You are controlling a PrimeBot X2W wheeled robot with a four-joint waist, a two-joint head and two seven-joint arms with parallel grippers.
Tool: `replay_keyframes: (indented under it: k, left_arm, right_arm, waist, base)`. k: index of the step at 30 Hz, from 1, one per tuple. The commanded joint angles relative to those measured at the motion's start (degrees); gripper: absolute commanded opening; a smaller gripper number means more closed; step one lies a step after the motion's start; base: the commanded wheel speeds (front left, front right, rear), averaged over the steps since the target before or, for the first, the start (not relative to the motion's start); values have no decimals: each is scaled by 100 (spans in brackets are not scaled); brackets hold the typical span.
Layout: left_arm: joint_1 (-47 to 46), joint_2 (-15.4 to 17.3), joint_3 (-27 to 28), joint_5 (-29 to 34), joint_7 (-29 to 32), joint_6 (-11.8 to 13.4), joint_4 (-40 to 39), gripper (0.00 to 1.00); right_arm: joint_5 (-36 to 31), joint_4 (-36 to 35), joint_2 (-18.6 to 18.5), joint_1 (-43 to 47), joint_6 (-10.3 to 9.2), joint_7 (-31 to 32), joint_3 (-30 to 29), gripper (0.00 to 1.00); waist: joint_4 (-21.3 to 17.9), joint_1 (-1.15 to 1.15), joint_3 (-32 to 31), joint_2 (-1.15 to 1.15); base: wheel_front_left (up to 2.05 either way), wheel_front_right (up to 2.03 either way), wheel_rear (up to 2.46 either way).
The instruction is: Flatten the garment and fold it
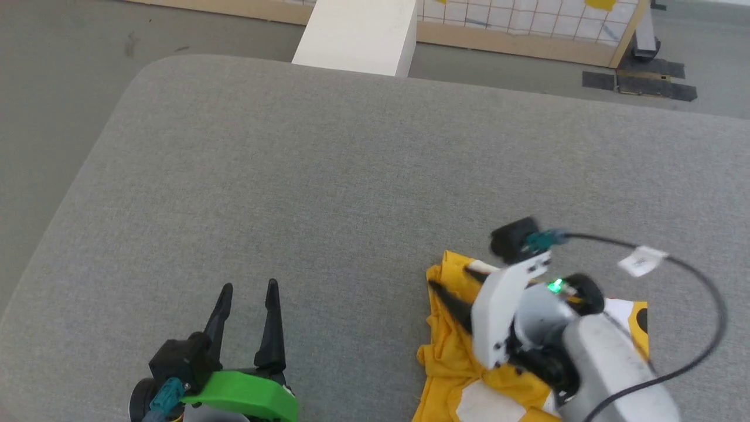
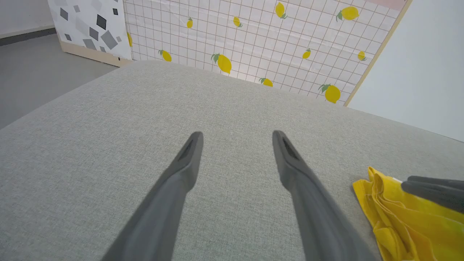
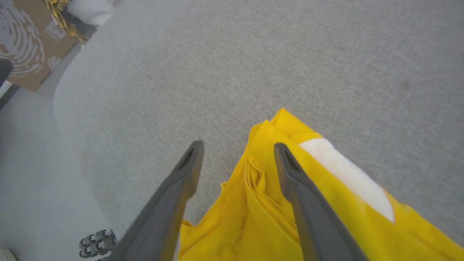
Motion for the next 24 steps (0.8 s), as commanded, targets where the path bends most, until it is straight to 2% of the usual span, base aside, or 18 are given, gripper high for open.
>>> replay_keyframes:
  k: [1,8,13,17,24]
  left_arm:
    - [-10,-6,42,0,-26,-26,14,100]
    - [69,8,107,21,-27,-52,-54,100]
    - [68,3,125,69,-27,-74,-82,100]
    - [47,11,116,128,-27,-98,-101,100]
    - [-62,60,75,200,-10,-107,-104,100]
  right_arm:
    - [33,-288,-108,63,-8,-40,-179,100]
    - [-77,-1797,-707,1078,-8,14,-1718,100]
    - [-183,-2334,-836,1928,-8,208,-2735,100]
    - [-188,-2246,-682,2220,-8,375,-2943,100]
    - [-157,-1628,-414,2251,-8,620,-2793,100]
  waist:
    - [-54,0,-41,0]
    - [-196,0,1,0]
    - [-315,0,124,0]
    - [-374,0,210,0]
    - [-301,0,297,0]
  base:
    - [0,0,0]
    - [0,0,0]
    - [0,0,0]
    - [0,0,0]
    - [0,0,0]
